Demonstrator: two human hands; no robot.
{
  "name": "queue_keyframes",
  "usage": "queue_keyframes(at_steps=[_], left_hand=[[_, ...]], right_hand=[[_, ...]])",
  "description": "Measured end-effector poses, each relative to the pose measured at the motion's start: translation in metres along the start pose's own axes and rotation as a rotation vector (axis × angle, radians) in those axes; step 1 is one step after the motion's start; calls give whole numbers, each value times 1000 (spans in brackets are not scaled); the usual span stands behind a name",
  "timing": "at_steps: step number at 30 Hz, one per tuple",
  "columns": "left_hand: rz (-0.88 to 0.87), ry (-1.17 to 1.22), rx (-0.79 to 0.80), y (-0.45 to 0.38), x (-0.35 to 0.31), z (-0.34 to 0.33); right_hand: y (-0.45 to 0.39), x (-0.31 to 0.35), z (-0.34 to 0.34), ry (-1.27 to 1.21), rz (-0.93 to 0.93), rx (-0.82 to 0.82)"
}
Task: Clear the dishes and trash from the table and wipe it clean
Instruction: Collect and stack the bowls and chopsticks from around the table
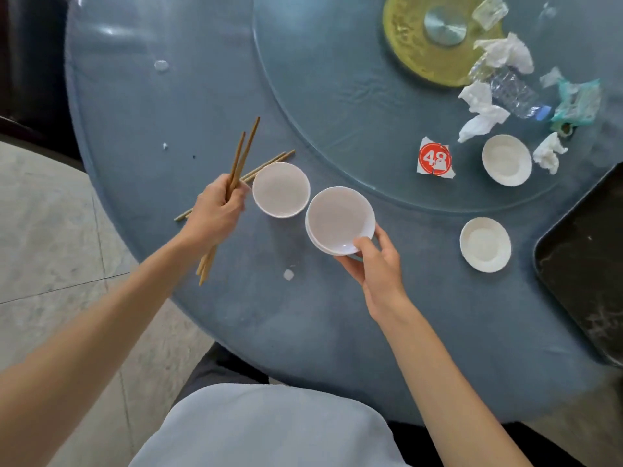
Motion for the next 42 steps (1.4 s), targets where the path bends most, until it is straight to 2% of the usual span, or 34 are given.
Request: queue_keyframes(at_steps=[4,12,18,26,31,36,42], left_hand=[[81,-182,-24,-28,20,47],[110,-351,152,-80,35,57],[135,-483,262,-90,46,41],[102,-665,149,-101,36,36],[175,-776,146,-105,30,29],[154,-829,162,-109,31,21],[112,-819,195,-114,32,21]], right_hand=[[-18,6,-52,-3,13,-28],[-50,8,-112,-26,-12,-98],[-62,2,-117,-20,-36,-139],[-73,-9,-114,-35,-96,-162],[-78,-13,-107,-9,-141,-167],[-85,-15,-108,-23,-205,-141],[-95,-21,-116,-137,-212,-25]])
Point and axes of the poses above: each hand's wrist, its own y-axis away from the middle knuckle, its own z-axis out of the back of the hand, x = y × z, the point moved 7 cm from there along -y, towards the middle knuckle, and after that the axes turned 15 degrees about x, right-handed, at the moved point
